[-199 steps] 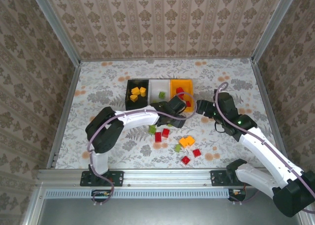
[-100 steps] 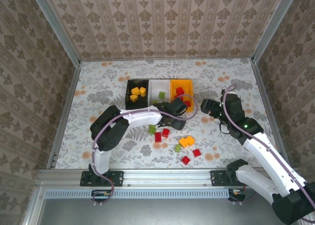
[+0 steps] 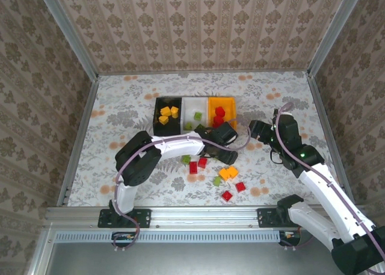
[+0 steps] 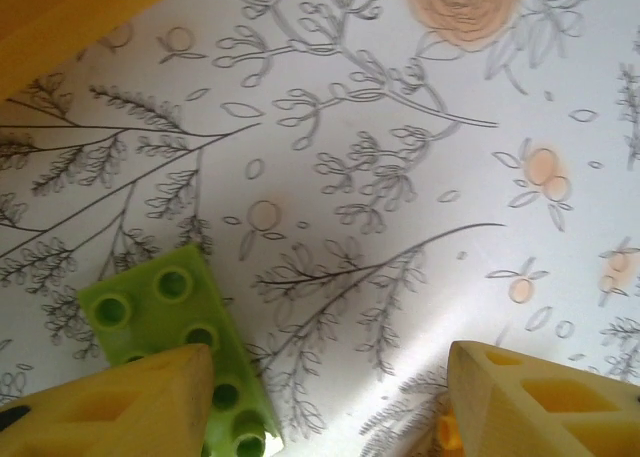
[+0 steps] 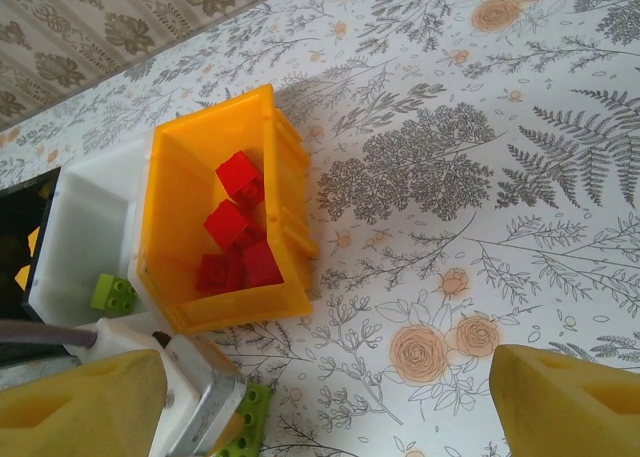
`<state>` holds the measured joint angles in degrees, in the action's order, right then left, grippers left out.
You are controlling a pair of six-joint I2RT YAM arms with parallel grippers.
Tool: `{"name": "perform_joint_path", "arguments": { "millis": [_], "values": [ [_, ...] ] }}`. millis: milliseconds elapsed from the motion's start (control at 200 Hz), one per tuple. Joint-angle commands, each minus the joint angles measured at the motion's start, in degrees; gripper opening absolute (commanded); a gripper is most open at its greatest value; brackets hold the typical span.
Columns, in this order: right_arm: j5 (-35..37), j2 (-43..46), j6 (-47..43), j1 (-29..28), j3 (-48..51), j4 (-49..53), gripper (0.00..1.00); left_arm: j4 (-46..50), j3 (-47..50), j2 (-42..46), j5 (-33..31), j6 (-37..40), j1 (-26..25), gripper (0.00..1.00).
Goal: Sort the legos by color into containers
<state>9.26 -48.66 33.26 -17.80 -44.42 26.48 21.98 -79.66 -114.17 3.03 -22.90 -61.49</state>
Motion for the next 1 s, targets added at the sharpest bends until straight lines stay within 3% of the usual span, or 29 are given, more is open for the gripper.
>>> {"name": "perform_joint_path", "arguments": {
  "millis": [0,210,300,440,745,995],
  "values": [
    [-0.2,1.2,0.1,0.4,0.3,1.5,0.85,3.8,-1.2,3.8,-5.1,0.5,-0.1,0.65],
    [-0.5,1.5,0.1,0.6,0.7,1.2,0.85,10.0,-2.9,2.2,-12.7,-1.1,-0.2,0.70],
    [-0.3,2.1,0.1,0.7,0.9,1.2,0.85,9.4,-3.1,0.4,-11.5,-1.6,0.0,0.78],
    [-0.4,3.4,-0.2,1.2,0.8,1.7,0.85,10.9,-6.2,-3.7,-10.1,-2.3,0.1,0.76],
    [-0.5,5.9,-1.0,2.8,-0.1,3.0,0.86,12.4,-6.9,-7.6,-7.9,-2.3,0.5,0.54],
    [-1.8,5.8,-0.6,3.7,0.0,2.3,0.86,13.0,-6.3,-8.5,-10.2,-1.3,0.1,0.38]
  ]
}}
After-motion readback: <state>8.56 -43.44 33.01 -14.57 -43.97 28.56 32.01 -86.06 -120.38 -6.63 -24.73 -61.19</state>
